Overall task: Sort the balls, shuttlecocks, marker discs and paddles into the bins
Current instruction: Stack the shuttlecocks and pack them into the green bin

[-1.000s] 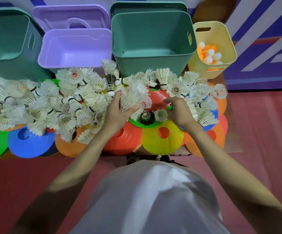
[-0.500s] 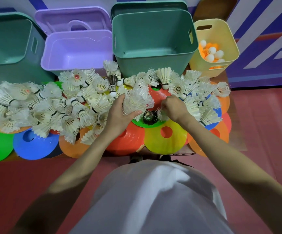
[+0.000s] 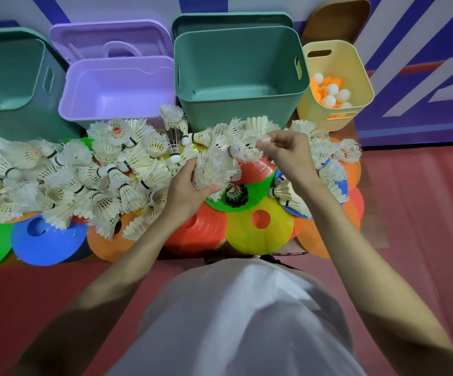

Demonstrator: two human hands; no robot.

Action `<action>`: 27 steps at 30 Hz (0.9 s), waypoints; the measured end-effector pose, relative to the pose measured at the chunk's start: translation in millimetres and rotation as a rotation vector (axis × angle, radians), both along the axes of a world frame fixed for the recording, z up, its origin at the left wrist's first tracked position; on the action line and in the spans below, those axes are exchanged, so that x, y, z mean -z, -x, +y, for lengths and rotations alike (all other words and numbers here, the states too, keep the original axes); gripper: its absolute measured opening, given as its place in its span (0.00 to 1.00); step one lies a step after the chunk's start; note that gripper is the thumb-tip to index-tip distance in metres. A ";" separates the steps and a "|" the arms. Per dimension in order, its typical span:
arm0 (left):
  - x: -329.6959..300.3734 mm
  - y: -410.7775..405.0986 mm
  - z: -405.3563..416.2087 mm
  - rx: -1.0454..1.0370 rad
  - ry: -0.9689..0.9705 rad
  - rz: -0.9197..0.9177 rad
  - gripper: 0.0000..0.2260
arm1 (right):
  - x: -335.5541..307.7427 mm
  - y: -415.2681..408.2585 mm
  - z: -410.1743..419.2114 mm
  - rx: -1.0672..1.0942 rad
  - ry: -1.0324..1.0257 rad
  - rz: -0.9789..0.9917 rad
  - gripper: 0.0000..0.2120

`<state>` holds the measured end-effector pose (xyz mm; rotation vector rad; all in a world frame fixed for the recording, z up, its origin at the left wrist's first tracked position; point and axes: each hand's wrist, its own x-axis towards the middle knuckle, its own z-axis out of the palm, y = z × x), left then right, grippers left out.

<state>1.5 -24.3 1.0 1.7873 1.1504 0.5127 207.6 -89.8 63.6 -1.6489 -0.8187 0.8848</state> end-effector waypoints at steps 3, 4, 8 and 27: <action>-4.8 -6.0 -1.0 0.032 -0.009 -0.026 0.21 | 10.5 7.9 1.9 -0.088 0.097 -0.061 0.14; -6.2 -7.5 -1.2 0.048 -0.006 -0.029 0.21 | 14.9 11.9 2.4 -0.101 0.117 -0.103 0.14; -6.9 -6.8 -1.5 0.112 0.002 -0.045 0.24 | 26.3 19.8 3.7 -0.070 0.154 -0.139 0.19; 2.0 8.1 -0.6 -0.098 0.177 -0.170 0.26 | 63.3 18.0 6.7 -0.098 0.225 -0.279 0.12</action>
